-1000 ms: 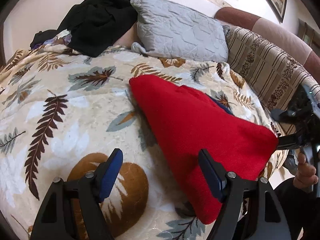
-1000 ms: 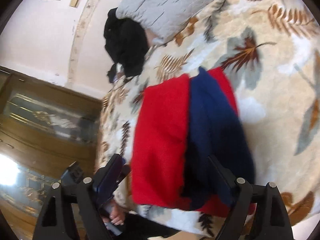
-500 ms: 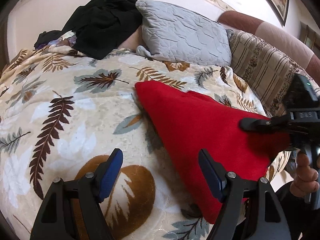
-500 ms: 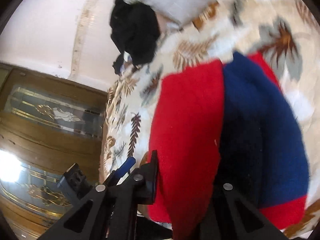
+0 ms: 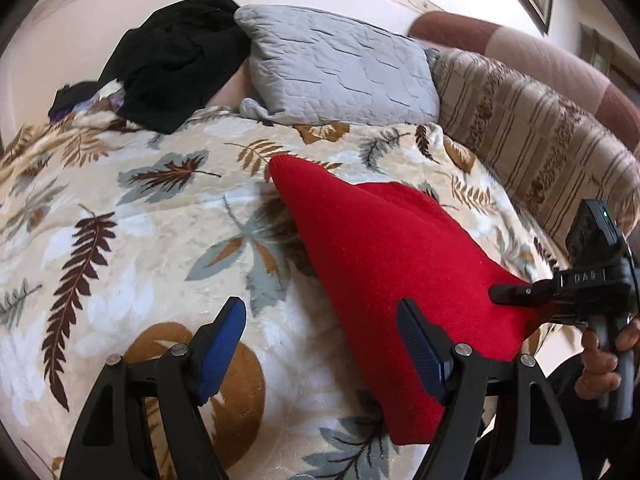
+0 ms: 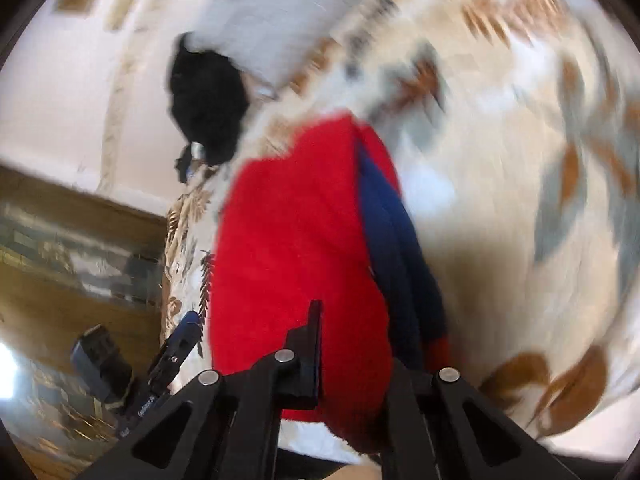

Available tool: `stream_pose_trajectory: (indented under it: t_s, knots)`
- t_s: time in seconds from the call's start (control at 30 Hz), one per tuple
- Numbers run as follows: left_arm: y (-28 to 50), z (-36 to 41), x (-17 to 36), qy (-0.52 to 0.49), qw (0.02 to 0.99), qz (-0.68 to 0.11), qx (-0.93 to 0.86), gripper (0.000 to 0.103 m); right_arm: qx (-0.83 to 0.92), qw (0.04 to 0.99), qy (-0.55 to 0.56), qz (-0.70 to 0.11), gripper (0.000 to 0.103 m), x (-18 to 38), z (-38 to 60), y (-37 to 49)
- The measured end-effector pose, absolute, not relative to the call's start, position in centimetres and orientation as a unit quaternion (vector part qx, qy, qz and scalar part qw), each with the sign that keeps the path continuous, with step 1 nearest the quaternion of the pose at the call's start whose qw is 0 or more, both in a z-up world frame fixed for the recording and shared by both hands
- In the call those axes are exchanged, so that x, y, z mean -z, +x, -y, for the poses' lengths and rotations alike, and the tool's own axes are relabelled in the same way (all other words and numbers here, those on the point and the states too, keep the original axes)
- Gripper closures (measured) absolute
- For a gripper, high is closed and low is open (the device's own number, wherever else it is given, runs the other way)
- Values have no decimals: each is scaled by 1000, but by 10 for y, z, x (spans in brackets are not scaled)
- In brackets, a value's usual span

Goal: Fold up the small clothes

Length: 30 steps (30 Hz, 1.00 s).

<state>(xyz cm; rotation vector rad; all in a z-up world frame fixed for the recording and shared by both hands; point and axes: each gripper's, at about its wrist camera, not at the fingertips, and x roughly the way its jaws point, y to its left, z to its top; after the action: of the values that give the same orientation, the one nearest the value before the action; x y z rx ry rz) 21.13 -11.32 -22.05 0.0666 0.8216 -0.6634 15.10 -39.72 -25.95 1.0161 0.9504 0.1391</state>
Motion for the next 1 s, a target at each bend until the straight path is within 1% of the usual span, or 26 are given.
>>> stream_pose_trajectory:
  t_s: [0.07, 0.17, 0.3, 0.33, 0.4, 0.43, 0.5, 0.57, 0.77, 0.8, 0.87, 0.93, 0.97, 1.0]
  knots:
    - [212, 112, 221, 33, 863, -393, 316, 25, -76, 757, 480, -437, 95, 252, 404, 153]
    - [212, 111, 223, 32, 861, -398, 316, 25, -88, 756, 482, -433, 91, 234, 411, 160]
    - [210, 113, 223, 43, 861, -393, 319, 25, -84, 780, 436, -440, 91, 209, 402, 174]
    - [210, 114, 223, 44, 862, -393, 318, 25, -83, 781, 429, -447, 90, 208, 399, 177]
    - [211, 113, 223, 40, 862, -393, 318, 25, -87, 766, 418, -480, 84, 218, 390, 181]
    - [212, 112, 222, 39, 862, -392, 319, 25, -89, 755, 418, -498, 82, 225, 387, 181]
    - [212, 112, 220, 38, 863, -388, 322, 25, -93, 741, 414, -521, 81, 239, 378, 173]
    - [211, 114, 218, 45, 865, -381, 323, 25, -95, 742, 417, -515, 81, 241, 379, 165]
    - [207, 131, 220, 75, 869, -375, 313, 24, -133, 751, 427, -485, 80, 220, 386, 151]
    - [207, 134, 220, 80, 871, -373, 309, 23, -138, 750, 429, -484, 80, 220, 385, 149]
    - [207, 136, 221, 88, 874, -368, 304, 22, -153, 742, 438, -485, 77, 226, 387, 150]
    - [209, 138, 222, 93, 875, -370, 298, 22, -159, 729, 462, -478, 77, 234, 392, 150]
    - [209, 139, 223, 93, 875, -371, 297, 22, -163, 723, 478, -472, 76, 238, 394, 150]
    - [210, 139, 224, 94, 875, -372, 296, 22, -170, 713, 497, -464, 67, 243, 398, 149]
